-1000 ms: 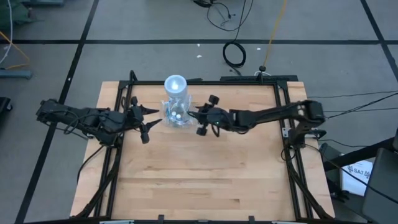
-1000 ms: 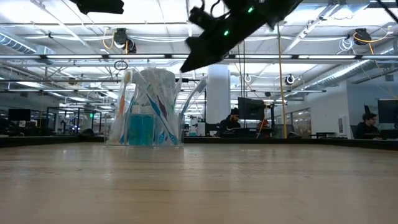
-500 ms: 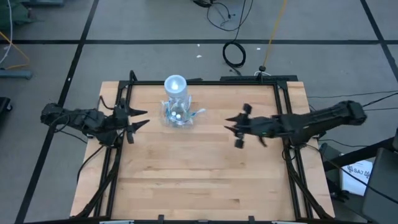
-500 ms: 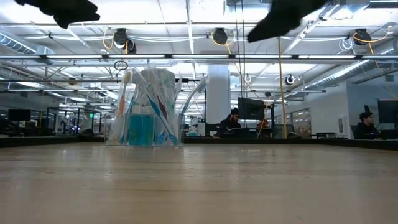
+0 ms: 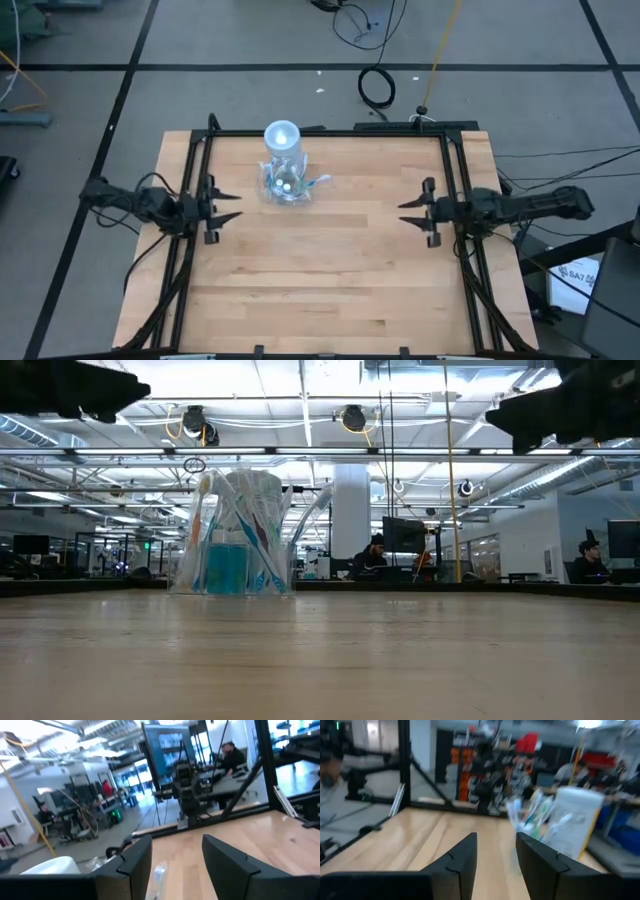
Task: Pick & Place toothbrushing station
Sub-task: Return to Home Position
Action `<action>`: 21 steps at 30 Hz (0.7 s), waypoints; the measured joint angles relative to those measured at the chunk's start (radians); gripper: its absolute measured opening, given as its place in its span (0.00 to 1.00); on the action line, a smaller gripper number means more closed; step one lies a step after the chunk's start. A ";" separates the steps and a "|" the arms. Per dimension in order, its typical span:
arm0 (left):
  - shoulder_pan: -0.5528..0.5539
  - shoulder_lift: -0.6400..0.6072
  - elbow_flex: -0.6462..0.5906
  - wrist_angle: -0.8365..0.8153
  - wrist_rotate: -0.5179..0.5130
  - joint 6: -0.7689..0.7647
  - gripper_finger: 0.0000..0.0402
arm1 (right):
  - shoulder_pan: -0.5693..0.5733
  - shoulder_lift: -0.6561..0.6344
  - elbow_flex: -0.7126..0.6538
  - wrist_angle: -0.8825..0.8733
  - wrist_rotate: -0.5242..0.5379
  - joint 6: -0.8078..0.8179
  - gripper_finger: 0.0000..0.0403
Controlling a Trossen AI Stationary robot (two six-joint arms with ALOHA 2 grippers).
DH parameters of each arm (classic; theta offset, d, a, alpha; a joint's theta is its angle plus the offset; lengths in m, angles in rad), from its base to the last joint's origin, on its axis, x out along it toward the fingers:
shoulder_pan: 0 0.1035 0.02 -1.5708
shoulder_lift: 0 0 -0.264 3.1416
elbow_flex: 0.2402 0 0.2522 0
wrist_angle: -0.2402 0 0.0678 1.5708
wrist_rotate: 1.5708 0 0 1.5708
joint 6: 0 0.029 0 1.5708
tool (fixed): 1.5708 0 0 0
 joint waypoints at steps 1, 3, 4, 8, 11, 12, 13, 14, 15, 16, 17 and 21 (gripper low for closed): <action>0.006 -0.012 -0.032 0.040 0.007 0.009 0.45 | -0.005 -0.043 -0.021 0.001 0.000 -0.006 0.32; 0.020 -0.030 -0.090 0.115 0.011 0.035 0.45 | -0.012 -0.112 -0.055 0.008 0.000 -0.021 0.32; 0.028 -0.038 -0.113 0.145 0.011 0.039 0.45 | -0.013 -0.140 -0.073 0.006 -0.001 -0.022 0.32; 0.067 -0.057 -0.185 0.206 0.011 0.012 0.45 | -0.014 -0.211 -0.133 -0.016 -0.001 -0.029 0.32; 0.098 -0.059 -0.183 0.189 0.031 -0.044 0.45 | -0.014 -0.232 -0.164 -0.031 -0.026 -0.042 0.32; 0.108 -0.059 -0.182 0.186 0.055 -0.061 0.45 | -0.014 -0.232 -0.168 -0.032 -0.030 -0.043 0.32; 0.116 -0.059 -0.182 0.179 0.087 -0.073 0.45 | -0.014 -0.232 -0.170 -0.043 -0.030 -0.042 0.32; 0.124 -0.058 -0.182 0.174 0.124 -0.078 0.45 | -0.014 -0.231 -0.172 -0.044 -0.025 -0.042 0.32; 0.131 -0.058 -0.182 0.167 0.160 -0.079 0.45 | -0.014 -0.232 -0.172 -0.039 -0.022 -0.042 0.32; 0.136 -0.058 -0.182 0.159 0.188 -0.079 0.45 | -0.014 -0.233 -0.172 -0.037 -0.024 -0.039 0.32; 0.141 -0.058 -0.182 0.151 0.207 -0.082 0.45 | -0.015 -0.232 -0.172 -0.038 -0.027 -0.025 0.32; 0.158 -0.051 -0.182 0.131 0.207 -0.103 0.45 | -0.015 -0.232 -0.173 -0.094 -0.065 0.049 0.32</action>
